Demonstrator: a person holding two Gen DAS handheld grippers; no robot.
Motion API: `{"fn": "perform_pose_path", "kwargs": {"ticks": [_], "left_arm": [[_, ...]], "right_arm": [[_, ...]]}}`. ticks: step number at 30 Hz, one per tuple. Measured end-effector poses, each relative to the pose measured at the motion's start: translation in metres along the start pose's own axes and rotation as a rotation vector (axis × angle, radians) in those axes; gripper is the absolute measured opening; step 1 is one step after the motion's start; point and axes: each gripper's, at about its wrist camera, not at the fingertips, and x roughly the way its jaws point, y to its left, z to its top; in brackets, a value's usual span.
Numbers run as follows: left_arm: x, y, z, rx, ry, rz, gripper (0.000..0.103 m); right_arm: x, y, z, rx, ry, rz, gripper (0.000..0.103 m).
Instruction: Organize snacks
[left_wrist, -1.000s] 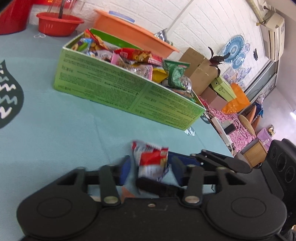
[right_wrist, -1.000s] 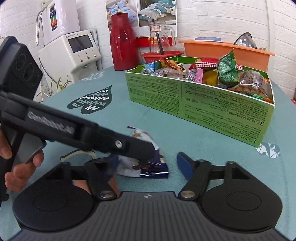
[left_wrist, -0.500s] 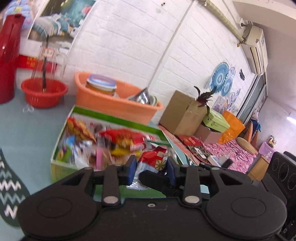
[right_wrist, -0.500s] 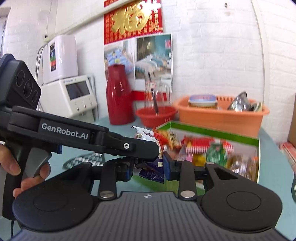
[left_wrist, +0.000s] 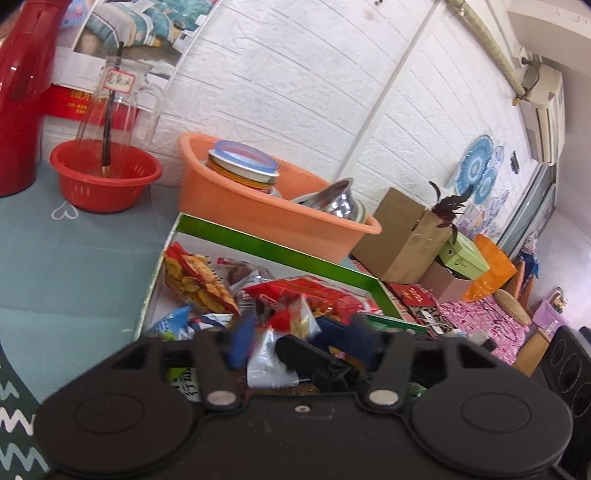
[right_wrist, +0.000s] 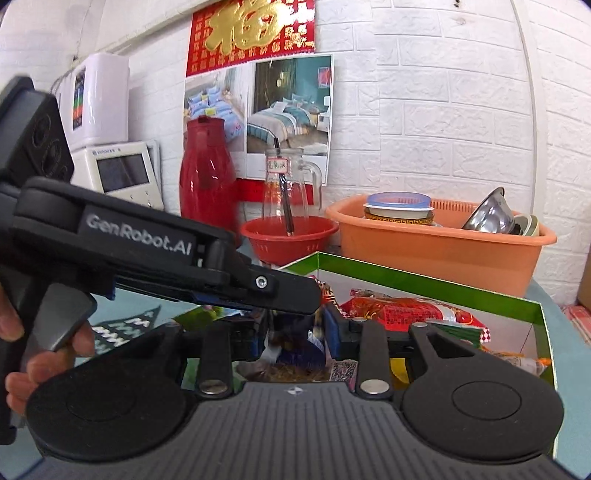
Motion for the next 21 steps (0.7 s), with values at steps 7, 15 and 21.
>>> {"fn": "perform_pose_path", "kwargs": {"ticks": [7, 15, 21], "left_arm": [[-0.015, -0.004, -0.004, 0.036, -0.047, 0.147, 0.103], [-0.064, -0.035, -0.022, 0.079, -0.085, 0.215, 0.103], [-0.108, -0.069, -0.05, 0.089, -0.107, 0.326, 0.103]], "right_arm": [[-0.019, 0.006, -0.002, -0.063, -0.056, -0.056, 0.103], [-0.086, 0.013, -0.007, -0.011, 0.031, -0.129, 0.103], [-0.143, 0.01, -0.03, 0.081, 0.127, -0.235, 0.103]]}}
